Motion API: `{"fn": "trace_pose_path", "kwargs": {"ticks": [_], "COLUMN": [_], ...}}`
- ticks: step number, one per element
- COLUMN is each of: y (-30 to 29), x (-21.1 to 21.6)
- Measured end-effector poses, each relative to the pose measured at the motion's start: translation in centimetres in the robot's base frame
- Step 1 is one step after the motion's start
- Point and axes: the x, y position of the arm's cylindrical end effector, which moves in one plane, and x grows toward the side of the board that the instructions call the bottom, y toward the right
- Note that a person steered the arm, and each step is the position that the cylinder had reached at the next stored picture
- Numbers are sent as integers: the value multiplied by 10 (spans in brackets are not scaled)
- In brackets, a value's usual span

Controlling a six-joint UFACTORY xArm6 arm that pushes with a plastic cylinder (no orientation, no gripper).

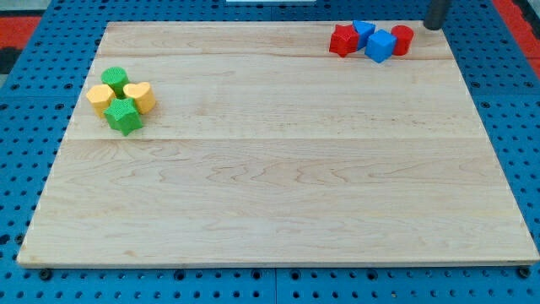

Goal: Push the red circle into the red star

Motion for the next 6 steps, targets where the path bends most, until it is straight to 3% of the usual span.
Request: {"fn": "trace_pose_path", "kwargs": {"ticks": [3, 6], "y": [-30, -152], "x": [37, 34]}}
